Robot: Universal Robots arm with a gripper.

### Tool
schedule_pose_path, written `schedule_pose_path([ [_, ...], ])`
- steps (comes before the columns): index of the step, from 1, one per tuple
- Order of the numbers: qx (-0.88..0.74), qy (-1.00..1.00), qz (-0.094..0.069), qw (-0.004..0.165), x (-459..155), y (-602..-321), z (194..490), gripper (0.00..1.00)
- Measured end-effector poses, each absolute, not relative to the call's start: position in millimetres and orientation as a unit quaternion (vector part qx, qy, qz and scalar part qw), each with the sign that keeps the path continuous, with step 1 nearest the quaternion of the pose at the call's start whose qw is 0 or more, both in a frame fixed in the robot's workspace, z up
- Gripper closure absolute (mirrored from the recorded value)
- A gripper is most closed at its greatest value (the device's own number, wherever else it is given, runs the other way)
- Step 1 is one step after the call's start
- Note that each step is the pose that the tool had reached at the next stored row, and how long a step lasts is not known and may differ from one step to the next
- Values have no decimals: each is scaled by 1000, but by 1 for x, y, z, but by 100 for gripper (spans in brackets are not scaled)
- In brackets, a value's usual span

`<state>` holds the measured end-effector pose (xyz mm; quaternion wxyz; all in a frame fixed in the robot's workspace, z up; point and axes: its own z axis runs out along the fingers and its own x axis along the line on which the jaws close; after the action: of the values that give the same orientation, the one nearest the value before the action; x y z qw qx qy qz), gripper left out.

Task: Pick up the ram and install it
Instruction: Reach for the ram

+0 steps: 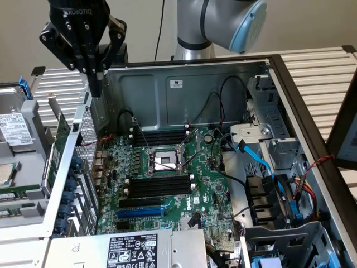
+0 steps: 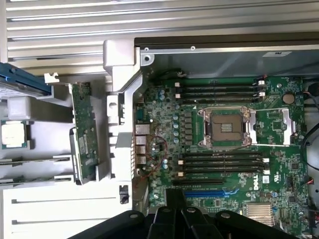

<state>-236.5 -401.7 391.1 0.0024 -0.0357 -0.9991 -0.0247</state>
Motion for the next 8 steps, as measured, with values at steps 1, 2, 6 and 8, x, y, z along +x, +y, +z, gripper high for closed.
schedule_pose_path([
  [1,-36,-999,-25,2,-241,-402,391,89],
  [2,-36,-999,-25,2,-245,-402,391,89],
  [6,-36,-999,-25,2,-264,-402,390,89],
  [8,-36,-999,-25,2,-273,-402,389,89],
])
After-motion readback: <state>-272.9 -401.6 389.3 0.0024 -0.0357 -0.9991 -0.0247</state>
